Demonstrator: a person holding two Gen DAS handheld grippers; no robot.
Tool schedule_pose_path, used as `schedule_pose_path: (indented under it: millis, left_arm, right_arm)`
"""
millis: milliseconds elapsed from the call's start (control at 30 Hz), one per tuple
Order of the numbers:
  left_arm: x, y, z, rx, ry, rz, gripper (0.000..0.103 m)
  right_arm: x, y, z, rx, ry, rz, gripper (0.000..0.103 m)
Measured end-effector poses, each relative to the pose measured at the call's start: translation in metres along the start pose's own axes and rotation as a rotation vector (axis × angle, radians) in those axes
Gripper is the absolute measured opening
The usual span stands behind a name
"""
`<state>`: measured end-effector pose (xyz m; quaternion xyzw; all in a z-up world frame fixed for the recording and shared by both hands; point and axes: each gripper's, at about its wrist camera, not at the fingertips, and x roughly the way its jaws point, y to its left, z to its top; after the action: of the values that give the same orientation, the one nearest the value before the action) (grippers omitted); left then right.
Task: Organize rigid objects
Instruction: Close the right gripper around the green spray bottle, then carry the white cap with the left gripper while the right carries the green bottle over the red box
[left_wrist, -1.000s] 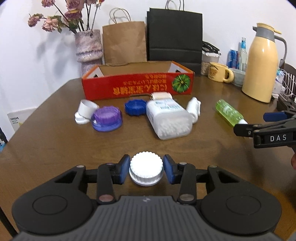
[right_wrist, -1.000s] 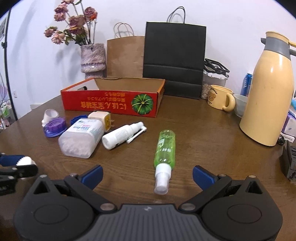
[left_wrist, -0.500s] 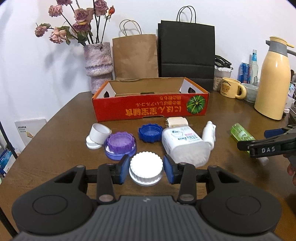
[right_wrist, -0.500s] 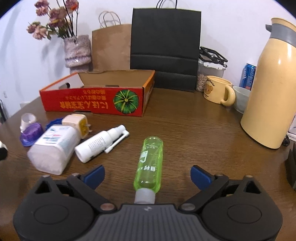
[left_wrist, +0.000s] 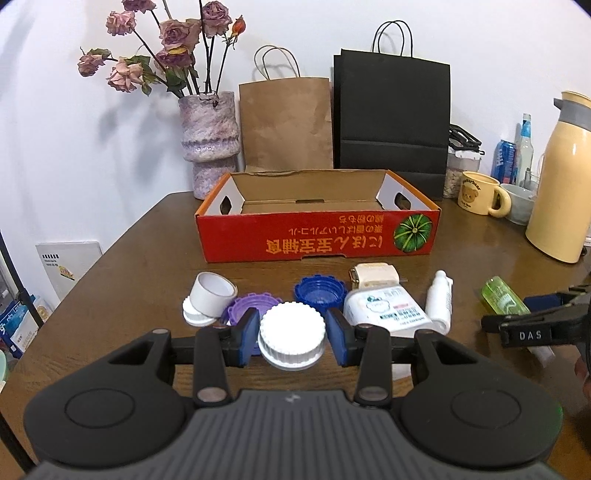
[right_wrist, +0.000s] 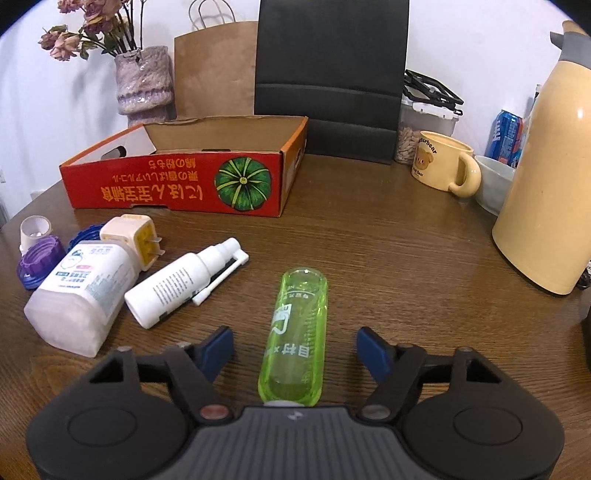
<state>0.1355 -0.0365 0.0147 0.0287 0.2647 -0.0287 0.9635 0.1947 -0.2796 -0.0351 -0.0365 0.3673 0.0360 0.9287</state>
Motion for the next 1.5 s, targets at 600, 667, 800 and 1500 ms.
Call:
schedule_pose_path:
  millis: [600, 667, 800, 1500]
  left_arm:
    - [0.006, 0.007, 0.02, -0.017, -0.02, -0.003, 0.041]
    - [0.007, 0.008, 0.022, -0.021, -0.021, -0.005, 0.041]
    - [0.009, 0.009, 0.028, -0.025, -0.026, -0.009, 0.041]
    - [0.043, 0.026, 0.063, -0.057, -0.049, 0.009, 0.041]
  right_arm:
    - [-0.009, 0.005, 0.008, 0.045, -0.038, 0.043, 0.03]
    - [-0.013, 0.008, 0.012, 0.04, -0.055, 0.045, 0.03]
    - [-0.02, 0.014, 0.021, 0.034, -0.084, 0.054, 0.03]
    - [-0.016, 0.067, 0.073, 0.021, -0.182, 0.14, 0.03]
